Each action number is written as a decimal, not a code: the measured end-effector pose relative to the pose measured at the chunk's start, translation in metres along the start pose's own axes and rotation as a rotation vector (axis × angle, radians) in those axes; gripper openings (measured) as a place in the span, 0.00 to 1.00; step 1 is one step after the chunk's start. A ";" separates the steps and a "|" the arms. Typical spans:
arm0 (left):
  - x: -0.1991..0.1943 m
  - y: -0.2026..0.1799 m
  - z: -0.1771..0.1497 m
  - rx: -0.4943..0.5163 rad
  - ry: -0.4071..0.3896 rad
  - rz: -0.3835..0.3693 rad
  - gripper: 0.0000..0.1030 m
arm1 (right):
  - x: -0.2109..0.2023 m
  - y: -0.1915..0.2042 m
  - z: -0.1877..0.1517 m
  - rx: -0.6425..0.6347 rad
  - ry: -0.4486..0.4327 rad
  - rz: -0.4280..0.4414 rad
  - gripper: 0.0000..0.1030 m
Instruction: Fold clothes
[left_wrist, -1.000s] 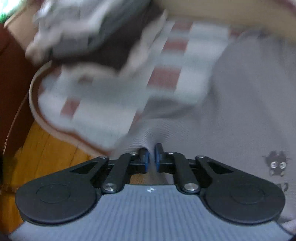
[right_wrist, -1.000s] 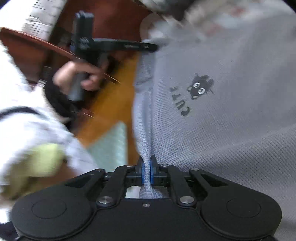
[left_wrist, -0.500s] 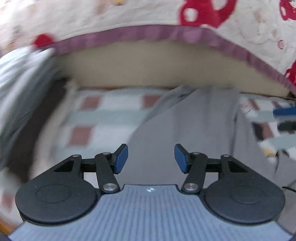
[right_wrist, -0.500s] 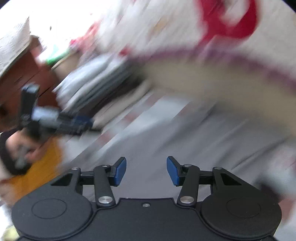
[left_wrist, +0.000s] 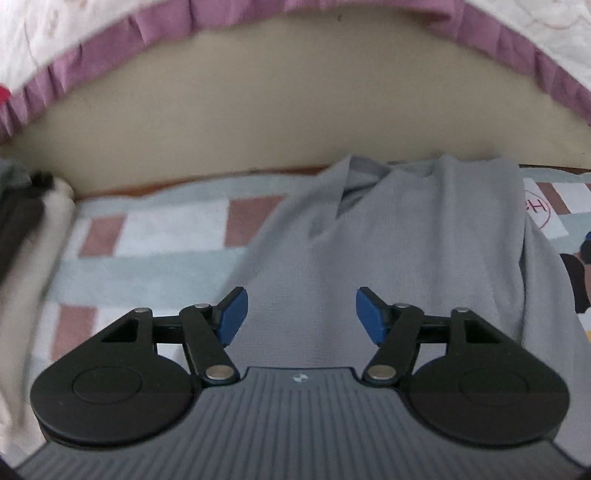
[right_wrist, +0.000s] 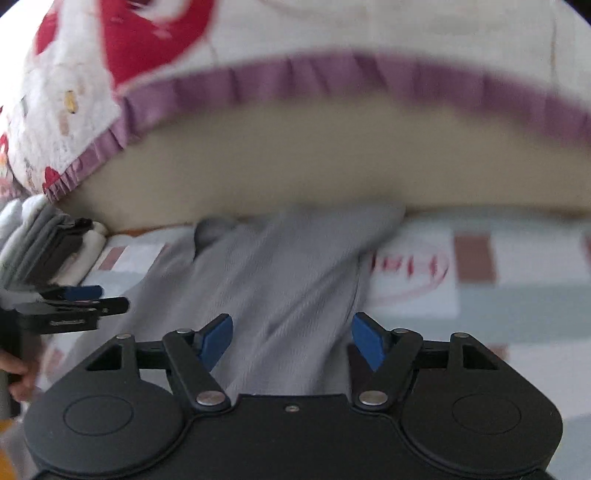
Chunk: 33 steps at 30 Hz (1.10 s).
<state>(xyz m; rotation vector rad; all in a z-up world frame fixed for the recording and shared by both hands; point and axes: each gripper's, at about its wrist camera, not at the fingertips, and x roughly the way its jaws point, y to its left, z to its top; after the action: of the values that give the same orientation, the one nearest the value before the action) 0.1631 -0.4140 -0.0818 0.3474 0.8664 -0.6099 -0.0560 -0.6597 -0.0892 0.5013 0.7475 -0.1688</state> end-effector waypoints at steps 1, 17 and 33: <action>0.004 -0.001 -0.001 -0.007 0.004 0.004 0.62 | 0.008 0.000 -0.001 0.008 0.001 0.004 0.72; -0.013 -0.018 -0.002 0.222 0.015 -0.315 0.00 | -0.001 0.001 -0.008 -0.062 0.009 -0.055 0.03; 0.026 0.023 0.018 0.041 0.010 -0.182 0.54 | 0.022 -0.021 -0.016 -0.195 0.250 -0.289 0.02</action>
<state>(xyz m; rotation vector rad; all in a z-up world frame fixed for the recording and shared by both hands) 0.2009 -0.4146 -0.0903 0.3110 0.9020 -0.7961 -0.0561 -0.6690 -0.1224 0.2282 1.0690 -0.3032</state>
